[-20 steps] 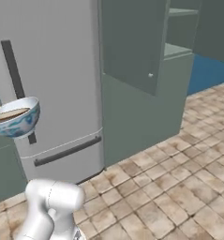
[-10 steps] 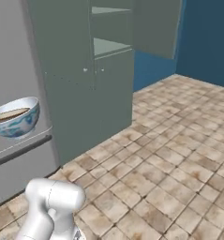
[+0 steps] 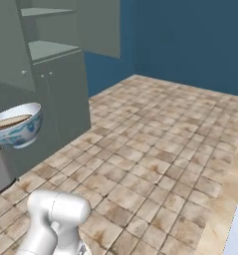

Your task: Pick up the bowls on the counter and stack them on top of one another in the open cabinet. Place the smaller bowl on top of the larger bowl.

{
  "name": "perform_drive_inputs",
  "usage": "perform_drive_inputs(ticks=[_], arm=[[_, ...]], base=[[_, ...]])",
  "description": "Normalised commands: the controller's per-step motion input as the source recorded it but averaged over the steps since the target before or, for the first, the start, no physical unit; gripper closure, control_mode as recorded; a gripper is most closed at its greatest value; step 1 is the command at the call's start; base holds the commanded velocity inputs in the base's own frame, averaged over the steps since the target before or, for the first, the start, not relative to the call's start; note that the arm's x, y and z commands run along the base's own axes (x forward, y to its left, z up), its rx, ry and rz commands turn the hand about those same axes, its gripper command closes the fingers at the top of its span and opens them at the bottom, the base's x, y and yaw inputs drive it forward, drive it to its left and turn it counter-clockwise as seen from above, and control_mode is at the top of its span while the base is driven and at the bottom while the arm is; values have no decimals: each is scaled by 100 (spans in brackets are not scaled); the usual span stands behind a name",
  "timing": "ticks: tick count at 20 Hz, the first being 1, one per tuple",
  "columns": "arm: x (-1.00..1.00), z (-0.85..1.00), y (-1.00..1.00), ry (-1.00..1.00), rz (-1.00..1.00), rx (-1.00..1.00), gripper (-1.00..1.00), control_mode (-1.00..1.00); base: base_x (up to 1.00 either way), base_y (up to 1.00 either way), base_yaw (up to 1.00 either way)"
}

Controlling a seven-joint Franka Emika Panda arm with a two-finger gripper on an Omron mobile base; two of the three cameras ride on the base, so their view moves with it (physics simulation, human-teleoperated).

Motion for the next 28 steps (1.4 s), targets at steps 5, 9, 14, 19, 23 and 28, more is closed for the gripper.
perform_drive_inputs(ticks=[5, 9, 14, 19, 23, 28], arm=[[0, 0, 0, 0, 0, 0, 100, 100], [0, 0, 0, 0, 0, 0, 100, 100], [0, 0, 0, 0, 0, 0, 100, 100], [0, 0, 0, 0, 0, 0, 100, 100], [0, 0, 0, 0, 0, 0, 100, 100], [0, 0, 0, 0, 0, 0, 100, 100]], base=[[18, -58, -32], [37, -10, -28], [34, 2, -25], [23, 0, -21], [36, 5, -14], [11, 42, -14]])
